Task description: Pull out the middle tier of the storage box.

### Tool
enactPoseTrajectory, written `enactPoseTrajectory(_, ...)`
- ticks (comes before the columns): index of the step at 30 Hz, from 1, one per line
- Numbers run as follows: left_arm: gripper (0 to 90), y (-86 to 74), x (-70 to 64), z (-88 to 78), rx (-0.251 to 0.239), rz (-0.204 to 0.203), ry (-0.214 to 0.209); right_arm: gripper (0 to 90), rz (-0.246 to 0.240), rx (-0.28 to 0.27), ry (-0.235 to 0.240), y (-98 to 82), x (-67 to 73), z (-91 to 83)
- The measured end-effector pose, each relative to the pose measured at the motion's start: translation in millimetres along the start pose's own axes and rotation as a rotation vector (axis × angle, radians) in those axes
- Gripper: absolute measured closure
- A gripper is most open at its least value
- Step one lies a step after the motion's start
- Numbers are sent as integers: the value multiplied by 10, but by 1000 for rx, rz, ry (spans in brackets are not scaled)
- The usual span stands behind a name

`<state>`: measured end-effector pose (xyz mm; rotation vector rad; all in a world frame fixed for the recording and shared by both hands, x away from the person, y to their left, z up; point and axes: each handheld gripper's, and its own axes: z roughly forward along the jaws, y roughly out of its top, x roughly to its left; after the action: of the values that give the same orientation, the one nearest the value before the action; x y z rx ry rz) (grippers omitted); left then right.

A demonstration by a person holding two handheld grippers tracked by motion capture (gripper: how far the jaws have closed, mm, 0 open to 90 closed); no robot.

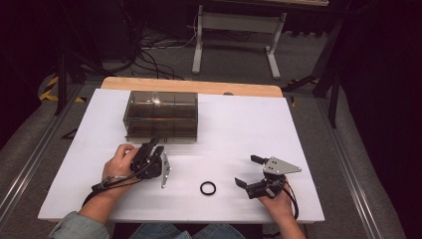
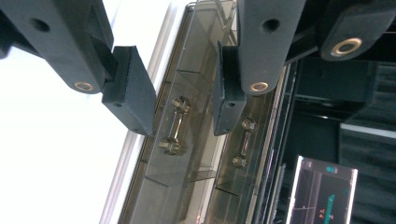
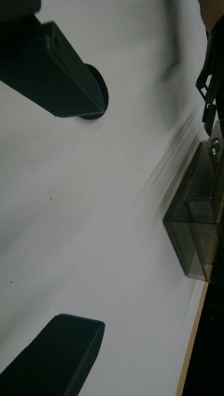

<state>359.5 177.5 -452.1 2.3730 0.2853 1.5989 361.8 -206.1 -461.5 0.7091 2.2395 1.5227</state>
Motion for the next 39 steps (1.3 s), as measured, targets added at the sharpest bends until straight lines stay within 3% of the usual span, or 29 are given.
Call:
enactPoseTrajectory(6,524,-50,113,-60,-71,-127,-70,0,0,0,2,0,1,0)
enactPoseTrajectory(8,509,-60,150,-75,-89,-139,-86,0,0,0,1,0,2,1)
enactPoseTrajectory(14,452,-92,234,-110,-152,-222,-148,0,0,1,2,0,3,1)
enactPoseTrajectory(19,396,-109,286,-124,-174,-278,-183,0,0,1,3,0,3,1)
enactPoseTrajectory(23,363,-139,347,-128,-198,-359,-244,0,0,1,4,0,3,0)
enactPoseTrajectory(25,353,-146,370,-127,-211,-371,-255,0,1,1,5,0,4,0)
enactPoseTrajectory(27,329,-178,425,-130,-240,-438,-295,0,1,1,5,0,3,0)
enactPoseTrajectory(28,318,-178,425,-130,-240,-438,-295,0,1,1,5,0,4,1)
enactPoseTrajectory(39,233,-302,591,-98,-322,-657,-440,0,0,2,6,0,4,1)
